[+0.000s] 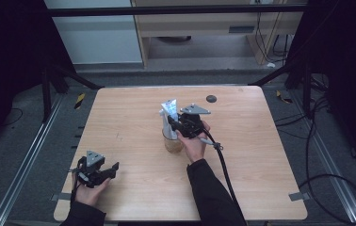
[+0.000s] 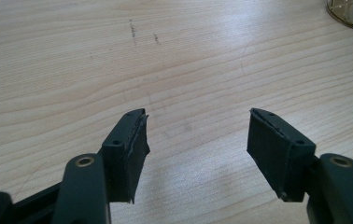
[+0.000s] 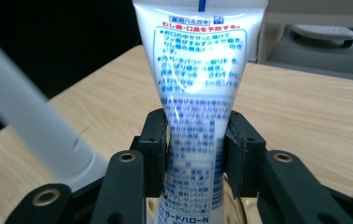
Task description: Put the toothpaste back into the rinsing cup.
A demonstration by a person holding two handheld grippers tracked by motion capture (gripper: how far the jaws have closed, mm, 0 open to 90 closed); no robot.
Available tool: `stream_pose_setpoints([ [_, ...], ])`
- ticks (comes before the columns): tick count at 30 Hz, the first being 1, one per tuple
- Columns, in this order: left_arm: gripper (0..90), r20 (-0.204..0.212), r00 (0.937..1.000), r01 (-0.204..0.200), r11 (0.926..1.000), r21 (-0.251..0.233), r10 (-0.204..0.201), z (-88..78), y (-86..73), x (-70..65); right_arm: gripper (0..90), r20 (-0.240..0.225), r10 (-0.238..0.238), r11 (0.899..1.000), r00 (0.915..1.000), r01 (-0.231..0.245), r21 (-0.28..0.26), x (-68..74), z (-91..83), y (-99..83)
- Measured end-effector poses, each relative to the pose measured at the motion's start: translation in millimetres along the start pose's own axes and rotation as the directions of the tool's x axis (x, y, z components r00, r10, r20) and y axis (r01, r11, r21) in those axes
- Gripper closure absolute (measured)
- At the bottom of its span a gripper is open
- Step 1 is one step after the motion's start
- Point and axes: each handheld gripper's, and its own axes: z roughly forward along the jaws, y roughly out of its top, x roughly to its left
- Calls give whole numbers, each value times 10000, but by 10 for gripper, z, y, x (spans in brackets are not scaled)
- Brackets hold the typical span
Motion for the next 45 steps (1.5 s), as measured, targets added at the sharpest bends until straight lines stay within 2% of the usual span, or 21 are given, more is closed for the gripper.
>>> stream_pose_setpoints([
  [6, 374, -11, 10000, 0, 10000, -9, 0, 1, 1, -6, 607, 181, -222, 9957, 9996, 204, 906, -51, -76, -75],
  [10, 374, -16, 10000, -1, 10000, 25, 1, 7, -3, 0, 583, 44, -439, 9898, 9990, 429, 1357, -62, -106, -112],
  [13, 374, -19, 10000, -13, 10000, 6, 13, 4, -1, -3, 573, 105, -564, 9862, 9984, 541, 1566, -64, -155, -103],
  [15, 373, -13, 10000, -7, 10000, 17, 7, 8, -2, -4, 512, 90, -736, 9845, 9972, 712, 1601, -73, -197, -90],
  [17, 374, -20, 10000, -11, 10000, 23, 11, 7, -3, -7, 487, 140, -808, 9882, 9966, 783, 1315, -79, -277, -55],
  [21, 372, 16, 10000, -12, 10000, 39, 12, 7, -3, -8, 385, 88, -1010, 9842, 9948, 986, 1471, -102, -459, -19],
  [24, 371, 60, 10000, 49, 10000, 81, -50, 16, -5, -2, 305, -116, -768, 9869, 9970, 777, 1412, -145, -627, -68],
  [26, 371, 77, 10000, 55, 9999, 88, -55, 14, -6, 0, 251, -86, -574, 9895, 9983, 581, 1326, -184, -738, -114],
  [28, 368, 103, 9999, 57, 9999, 93, -58, 15, -6, 0, 222, 204, -560, 9907, 9982, 531, 1249, -217, -852, -179],
  [33, 355, 179, 9998, 52, 9997, 223, -56, 26, -10, 2, 145, 808, -836, 9819, 9932, 682, 1766, -340, -1081, -385],
  [37, 345, 261, 9996, 84, 9992, 382, -94, 45, -17, 17, 126, 1165, -791, 9730, 9900, 512, 2249, -479, -1249, -616],
  [39, 339, 295, 9995, 93, 9987, 506, -108, 62, -23, 25, 125, 1433, -628, 9689, 9877, 259, 2462, -562, -1315, -714],
  [45, 319, 343, 9994, -7, 9977, 684, -16, 82, -32, 35, 115, 2197, -754, 9582, 9727, 96, 2861, -755, -1491, -916],
])
